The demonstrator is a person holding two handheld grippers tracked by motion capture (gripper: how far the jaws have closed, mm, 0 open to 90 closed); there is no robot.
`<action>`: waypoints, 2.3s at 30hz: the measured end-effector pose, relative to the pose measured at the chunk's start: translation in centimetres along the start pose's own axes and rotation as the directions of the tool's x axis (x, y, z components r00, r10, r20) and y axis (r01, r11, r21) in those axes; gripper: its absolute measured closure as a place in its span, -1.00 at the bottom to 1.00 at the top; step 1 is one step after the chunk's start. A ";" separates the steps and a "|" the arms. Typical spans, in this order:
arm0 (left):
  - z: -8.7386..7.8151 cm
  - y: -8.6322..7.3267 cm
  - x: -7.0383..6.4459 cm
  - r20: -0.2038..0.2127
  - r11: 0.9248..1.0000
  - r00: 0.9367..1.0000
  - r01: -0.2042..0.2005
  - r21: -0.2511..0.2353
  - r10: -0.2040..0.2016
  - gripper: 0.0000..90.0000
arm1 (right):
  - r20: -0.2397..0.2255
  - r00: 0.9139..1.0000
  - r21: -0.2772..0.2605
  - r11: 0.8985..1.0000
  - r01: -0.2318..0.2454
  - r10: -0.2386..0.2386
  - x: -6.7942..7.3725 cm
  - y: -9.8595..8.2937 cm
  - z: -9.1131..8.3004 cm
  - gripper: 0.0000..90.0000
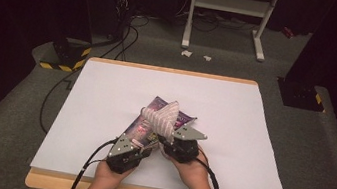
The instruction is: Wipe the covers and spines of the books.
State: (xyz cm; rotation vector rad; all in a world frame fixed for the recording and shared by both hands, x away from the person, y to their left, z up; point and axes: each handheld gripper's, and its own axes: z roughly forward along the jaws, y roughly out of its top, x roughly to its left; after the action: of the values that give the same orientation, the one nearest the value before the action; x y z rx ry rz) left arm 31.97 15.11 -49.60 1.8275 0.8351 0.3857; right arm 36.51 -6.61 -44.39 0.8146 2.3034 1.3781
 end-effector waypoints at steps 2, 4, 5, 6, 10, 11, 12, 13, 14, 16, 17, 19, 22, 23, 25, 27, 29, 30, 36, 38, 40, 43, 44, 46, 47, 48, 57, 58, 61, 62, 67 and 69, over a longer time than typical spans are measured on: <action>0.0 0.0 0.0 0.001 1.000 1.000 0.000 0.000 0.000 0.85 | -0.031 0.999 -0.007 1.000 0.019 -0.019 1.0 0.3 -0.2 0.55; 0.0 0.0 0.0 0.000 1.000 1.000 0.000 -0.001 0.000 0.85 | -0.058 0.998 -0.014 0.999 0.031 -0.032 1.8 0.5 -0.3 0.55; 0.0 0.0 0.0 0.000 1.000 1.000 -0.002 -0.001 0.002 0.85 | -0.068 0.997 -0.016 0.999 0.036 -0.037 2.1 0.6 -0.4 0.55; 0.0 0.0 0.0 -0.001 1.000 1.000 -0.003 -0.001 0.003 0.85 | -0.076 0.996 -0.018 0.999 0.042 -0.044 2.4 0.8 -0.4 0.55; 0.0 0.0 0.0 -0.003 1.000 1.000 -0.005 -0.001 0.005 0.85 | -0.113 0.992 -0.024 0.998 0.050 -0.053 3.3 1.1 -0.5 0.55; 0.0 0.0 0.0 -0.003 1.000 1.000 -0.004 -0.001 0.004 0.85 | -0.119 0.991 -0.026 0.998 0.054 -0.056 3.4 1.2 -0.5 0.55; 0.0 0.0 0.0 -0.004 1.000 1.000 -0.004 -0.002 0.004 0.85 | -0.120 0.991 -0.025 0.998 0.052 -0.055 3.4 1.2 -0.5 0.55; 0.0 0.0 0.0 -0.004 1.000 1.000 -0.003 -0.002 0.003 0.85 | -0.121 0.991 -0.025 0.998 0.053 -0.056 3.5 1.3 -0.5 0.55; 0.0 0.0 0.0 -0.004 1.000 1.000 -0.003 -0.001 0.003 0.85 | -0.114 0.992 -0.023 0.998 0.056 -0.058 3.4 1.3 -0.5 0.55; 0.0 0.0 0.0 -0.006 1.000 1.000 -0.005 0.001 0.005 0.85 | -0.106 0.993 -0.018 0.999 0.047 -0.048 3.2 1.3 -0.4 0.55; 0.0 0.0 0.0 -0.005 1.000 1.000 -0.004 0.002 0.004 0.85 | -0.094 0.994 -0.013 0.999 0.048 -0.049 3.0 1.2 -0.3 0.55; 0.0 0.0 0.0 -0.005 1.000 1.000 -0.003 0.003 0.003 0.85 | -0.073 0.997 -0.004 0.999 0.041 -0.041 2.6 1.2 -0.1 0.55; 0.0 0.0 0.0 -0.001 1.000 1.000 0.008 0.000 -0.008 0.85 | -0.032 0.999 0.005 1.000 0.026 -0.026 1.7 1.1 0.1 0.55; 0.0 0.0 0.1 0.000 1.000 1.000 0.008 0.002 -0.008 0.85 | -0.014 1.000 0.011 1.000 0.023 -0.022 1.3 1.0 0.2 0.55; 0.0 0.0 0.1 0.003 1.000 1.000 0.014 0.001 -0.014 0.85 | 0.020 1.000 0.019 1.000 0.009 -0.009 0.4 0.7 0.5 0.55; 0.0 0.0 0.1 0.003 1.000 1.000 0.014 0.001 -0.014 0.85 | 0.056 0.998 0.026 1.000 -0.013 0.012 -0.7 0.4 0.7 0.55; 0.0 0.0 0.1 0.003 1.000 1.000 0.013 0.002 -0.013 0.85 | 0.092 0.995 0.037 0.998 -0.042 0.039 -1.9 0.1 0.9 0.55; 0.0 0.0 0.1 0.003 1.000 1.000 0.013 0.002 -0.013 0.85 | 0.109 0.993 0.041 0.998 -0.052 0.047 -2.5 -0.1 1.0 0.55; 0.0 0.0 0.1 0.004 1.000 1.000 0.012 0.002 -0.012 0.85 | 0.201 0.975 0.064 0.992 -0.106 0.091 -5.7 -0.9 1.7 0.54; 0.1 0.0 0.0 0.003 1.000 1.000 0.013 0.002 -0.013 0.85 | 0.225 0.969 0.070 0.991 -0.117 0.098 -6.7 -1.1 1.9 0.54; 0.1 0.0 0.0 0.002 1.000 1.000 0.014 0.001 -0.014 0.84 | 0.250 0.962 0.078 0.988 -0.136 0.112 -7.7 -1.3 2.2 0.54; 0.1 0.0 0.0 0.004 1.000 1.000 0.014 0.001 -0.014 0.85 | 0.280 0.951 0.080 0.984 -0.162 0.134 -9.1 -1.7 2.5 0.54; 0.1 0.0 0.0 0.004 1.000 1.000 0.014 0.002 -0.014 0.85 | 0.289 0.946 0.078 0.982 -0.174 0.145 -9.7 -1.8 2.6 0.54; 0.1 0.0 0.1 0.004 1.000 1.000 0.013 0.003 -0.013 0.84 | 0.296 0.941 0.073 0.978 -0.196 0.166 -10.5 -2.1 2.8 0.54; 0.1 0.0 0.1 0.004 1.000 1.000 0.013 0.003 -0.013 0.84 | 0.302 0.938 0.071 0.977 -0.203 0.173 -10.9 -2.2 2.9 0.54; 0.1 0.0 0.1 0.005 1.000 1.000 0.014 0.002 -0.014 0.84 | 0.309 0.933 0.070 0.974 -0.215 0.184 -11.3 -2.4 2.9 0.54; -0.3 0.1 0.4 0.003 1.000 1.000 0.028 -0.013 -0.028 0.85 | 0.358 0.904 0.047 0.963 -0.267 0.233 -13.6 -3.2 2.9 0.54; -0.5 0.2 0.5 0.004 0.999 0.999 0.032 -0.016 -0.032 0.85 | 0.363 0.902 0.045 0.962 -0.269 0.235 -13.8 -3.2 2.9 0.54; -0.7 0.1 0.6 0.002 0.999 0.999 0.038 -0.025 -0.038 0.85 | 0.390 0.891 0.067 0.957 -0.281 0.234 -14.6 -3.3 2.6 0.54; -0.7 0.2 0.7 0.001 0.999 0.999 0.038 -0.027 -0.038 0.85 | 0.397 0.886 0.066 0.955 -0.288 0.240 -14.9 -3.4 2.5 0.54; -0.7 0.0 0.6 0.002 0.999 0.999 0.043 -0.026 -0.043 0.85 | 0.408 0.885 0.039 0.964 -0.265 0.226 -14.7 -2.8 1.0 0.54; -0.6 0.0 0.6 0.001 0.999 0.999 0.041 -0.024 -0.041 0.85 | 0.420 0.884 0.036 0.969 -0.243 0.206 -14.3 -2.5 0.0 0.53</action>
State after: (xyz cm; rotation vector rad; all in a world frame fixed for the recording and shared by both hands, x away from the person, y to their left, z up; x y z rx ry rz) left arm 31.99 15.94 -49.39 1.7856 0.8631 0.3671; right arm 46.90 -16.47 -46.73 1.2999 1.9933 1.0621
